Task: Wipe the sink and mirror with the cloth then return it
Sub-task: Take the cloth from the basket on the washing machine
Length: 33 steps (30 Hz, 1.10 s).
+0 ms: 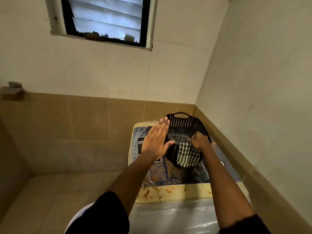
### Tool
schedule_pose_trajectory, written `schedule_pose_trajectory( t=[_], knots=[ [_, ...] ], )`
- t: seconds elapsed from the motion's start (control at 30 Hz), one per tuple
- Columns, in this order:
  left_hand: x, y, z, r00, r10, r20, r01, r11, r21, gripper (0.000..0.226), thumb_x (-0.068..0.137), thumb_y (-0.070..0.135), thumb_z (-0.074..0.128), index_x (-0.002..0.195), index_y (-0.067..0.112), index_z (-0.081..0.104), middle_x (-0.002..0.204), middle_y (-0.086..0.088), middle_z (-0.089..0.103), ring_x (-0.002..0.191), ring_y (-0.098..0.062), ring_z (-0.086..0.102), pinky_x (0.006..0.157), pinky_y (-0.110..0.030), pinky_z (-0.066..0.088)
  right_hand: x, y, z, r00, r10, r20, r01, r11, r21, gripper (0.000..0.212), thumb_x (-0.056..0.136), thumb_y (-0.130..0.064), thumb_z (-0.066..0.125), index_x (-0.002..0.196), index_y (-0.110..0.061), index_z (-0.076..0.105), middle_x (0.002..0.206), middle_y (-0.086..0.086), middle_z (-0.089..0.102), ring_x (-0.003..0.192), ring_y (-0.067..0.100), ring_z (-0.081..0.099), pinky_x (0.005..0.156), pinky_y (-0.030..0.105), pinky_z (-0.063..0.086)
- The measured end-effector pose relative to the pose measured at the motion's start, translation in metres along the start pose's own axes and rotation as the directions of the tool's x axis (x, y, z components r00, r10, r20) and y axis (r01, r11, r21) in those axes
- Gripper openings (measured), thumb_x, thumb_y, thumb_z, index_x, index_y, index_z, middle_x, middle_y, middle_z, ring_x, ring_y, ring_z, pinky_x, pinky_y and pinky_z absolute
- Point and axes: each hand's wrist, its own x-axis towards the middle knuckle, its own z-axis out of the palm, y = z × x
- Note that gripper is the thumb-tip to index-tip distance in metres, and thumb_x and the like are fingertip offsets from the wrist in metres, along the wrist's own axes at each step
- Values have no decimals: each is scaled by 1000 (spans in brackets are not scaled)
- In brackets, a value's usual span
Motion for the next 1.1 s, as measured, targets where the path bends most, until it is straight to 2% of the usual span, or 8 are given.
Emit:
schedule_pose_trajectory(
  t=[0.27, 0.4, 0.53, 0.63, 0.73, 0.87, 0.97, 1.1],
  knots=[
    [-7, -14, -24, 970, -234, -58, 214, 948, -237, 69, 96, 51, 27, 150, 14, 5, 159, 0, 1, 147, -15, -1, 118, -30, -3, -31, -47, -6, 926, -83, -367, 178, 955, 235, 18, 88, -10, 61, 103, -16, 53, 102, 14, 66, 94, 33, 62, 70, 33, 43],
    [-31, -21, -69, 809, -579, 100, 373, 375, -848, 39, 98, 34, 38, 123, 8, 54, 117, -8, 59, 110, -19, 53, 97, -35, 40, -89, -85, -4, 905, -149, -399, 364, 756, 543, 21, 82, -7, 69, 100, -16, 62, 89, 4, 65, 91, 21, 62, 76, 24, 42],
    [-105, -55, -107, 764, -455, 458, 492, -49, -869, 18, 96, 21, 44, 100, 11, 59, 84, -3, 60, 68, -9, 59, 60, -17, 46, -160, -127, 26, 887, -380, -263, 425, 449, 786, 24, 81, 2, 68, 93, -16, 59, 90, 1, 66, 86, 15, 63, 80, 28, 50],
    [-185, -89, -135, 724, -458, 516, 550, -68, -832, 31, 92, 17, 52, 117, 0, 59, 97, -6, 69, 89, -16, 64, 83, -26, 49, -222, -163, 66, 848, -524, -83, 261, 277, 925, 27, 80, 6, 68, 90, -17, 59, 86, 0, 67, 75, 2, 67, 69, 13, 53],
    [-265, -117, -180, 655, -652, 383, 463, -54, -885, 29, 88, 6, 56, 115, -1, 61, 92, -3, 73, 84, -11, 68, 74, -19, 54, -286, -196, 119, 800, -581, 148, -89, 128, 988, 29, 80, 4, 66, 98, -17, 59, 94, 4, 67, 75, 2, 68, 62, 11, 53],
    [-367, -136, -258, 566, -773, 288, 493, 38, -869, 20, 86, 3, 58, 104, 7, 65, 86, -2, 73, 81, -12, 67, 76, -22, 53, -387, -239, 181, 408, -783, 470, -607, 152, 780, 28, 75, -11, 65, 103, -11, 66, 96, 8, 76, 83, 14, 74, 62, 24, 59],
    [-449, -136, -321, 508, -820, 265, 593, 110, -797, 19, 85, 0, 58, 100, 10, 63, 78, 3, 71, 73, -6, 65, 72, -18, 52, -471, -273, 209, 151, -864, 480, -445, 375, 814, 36, 67, -13, 73, 102, -9, 69, 97, 10, 77, 92, 21, 72, 72, 29, 60],
    [-561, -129, -382, 320, -935, 153, 594, 72, -801, 25, 85, 3, 59, 110, 5, 60, 100, -15, 63, 95, -24, 58, 92, -37, 45, -570, -315, 229, 130, -906, 402, -151, 382, 912, 36, 53, -23, 84, 87, -19, 75, 89, -1, 79, 85, 13, 73, 68, 19, 57]
  ],
)
